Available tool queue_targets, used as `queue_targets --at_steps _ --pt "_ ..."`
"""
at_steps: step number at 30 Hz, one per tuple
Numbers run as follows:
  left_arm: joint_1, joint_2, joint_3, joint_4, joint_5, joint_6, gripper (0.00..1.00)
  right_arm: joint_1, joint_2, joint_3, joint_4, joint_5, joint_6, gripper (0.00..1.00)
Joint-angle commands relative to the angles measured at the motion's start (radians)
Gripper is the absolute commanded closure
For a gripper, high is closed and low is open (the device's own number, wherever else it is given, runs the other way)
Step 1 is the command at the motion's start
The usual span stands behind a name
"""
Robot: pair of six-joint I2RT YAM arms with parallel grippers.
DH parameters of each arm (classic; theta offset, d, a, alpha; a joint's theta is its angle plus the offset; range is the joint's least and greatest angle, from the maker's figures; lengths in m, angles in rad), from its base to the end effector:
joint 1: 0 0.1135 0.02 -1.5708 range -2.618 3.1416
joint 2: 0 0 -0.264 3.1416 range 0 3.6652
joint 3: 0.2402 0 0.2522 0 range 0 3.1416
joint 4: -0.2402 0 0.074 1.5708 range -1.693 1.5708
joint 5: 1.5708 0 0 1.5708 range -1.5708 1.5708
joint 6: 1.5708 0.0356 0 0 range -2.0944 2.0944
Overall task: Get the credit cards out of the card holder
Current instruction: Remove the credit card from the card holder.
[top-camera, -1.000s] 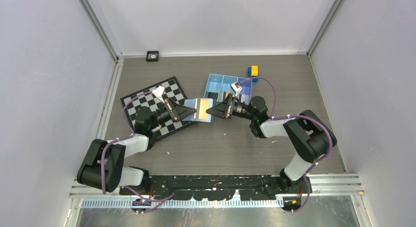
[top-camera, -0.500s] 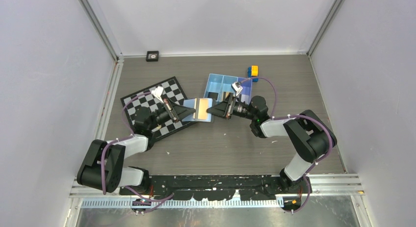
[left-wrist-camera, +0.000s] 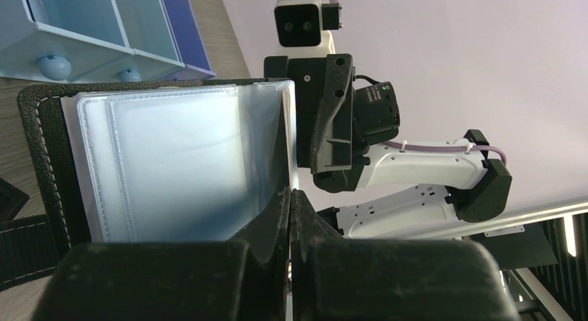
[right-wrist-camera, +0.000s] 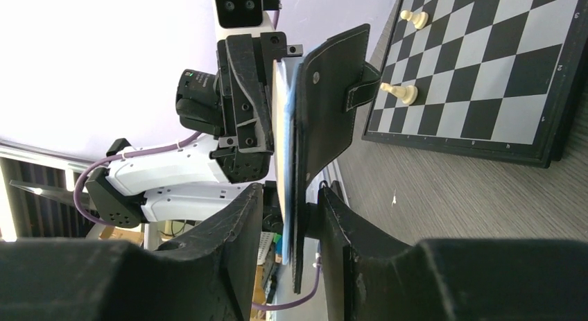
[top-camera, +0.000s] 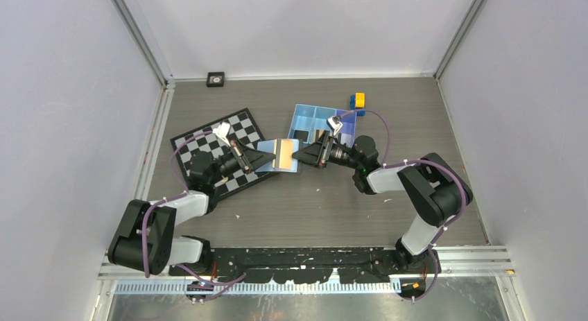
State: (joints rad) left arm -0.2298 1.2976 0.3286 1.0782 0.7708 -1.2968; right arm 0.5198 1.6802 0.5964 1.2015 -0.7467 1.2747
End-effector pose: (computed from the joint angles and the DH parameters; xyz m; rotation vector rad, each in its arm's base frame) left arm 0.2240 -0.0779 0.2106 -0.1927 1.7695 -1.7260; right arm 0.2622 0.1779 0.1993 -0.0695 1.8441 1.8978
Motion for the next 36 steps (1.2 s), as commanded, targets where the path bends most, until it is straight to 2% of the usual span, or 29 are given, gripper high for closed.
queue_targets --at_steps 1,4,10,11,19,23,28,30,36 --pt "-0.023 -0.01 0.026 0.031 0.018 0.02 1.0 0.007 0.03 0.034 0.083 -0.017 0.028 0.59" --pt "-0.038 0.003 0.036 0.037 0.024 0.019 1.0 0.009 0.05 0.039 0.11 -0.023 0.048 0.59" --pt "-0.034 0.007 0.024 0.038 0.003 0.023 1.0 0.008 0.047 0.034 0.113 -0.017 0.051 0.85" --pt "-0.025 0.002 0.018 0.029 -0.003 0.024 1.0 0.005 0.04 0.031 0.105 -0.013 0.044 0.87" --pt "0.001 -0.035 0.007 -0.047 -0.02 0.048 1.0 -0.01 0.027 0.017 0.102 -0.007 0.042 0.9" --pt "0.0 -0.025 0.018 -0.038 0.004 0.041 0.99 -0.009 0.043 0.023 0.134 -0.014 0.064 0.97" --pt "-0.013 -0.006 0.021 0.005 0.012 0.023 0.78 -0.009 0.041 0.023 0.136 -0.016 0.064 0.99" --pt "-0.024 0.003 0.028 0.006 0.017 0.022 0.73 -0.009 0.042 0.023 0.139 -0.017 0.065 1.0" --pt "-0.054 0.065 0.049 0.044 0.039 0.0 0.69 -0.007 0.039 0.023 0.142 -0.018 0.066 0.99"
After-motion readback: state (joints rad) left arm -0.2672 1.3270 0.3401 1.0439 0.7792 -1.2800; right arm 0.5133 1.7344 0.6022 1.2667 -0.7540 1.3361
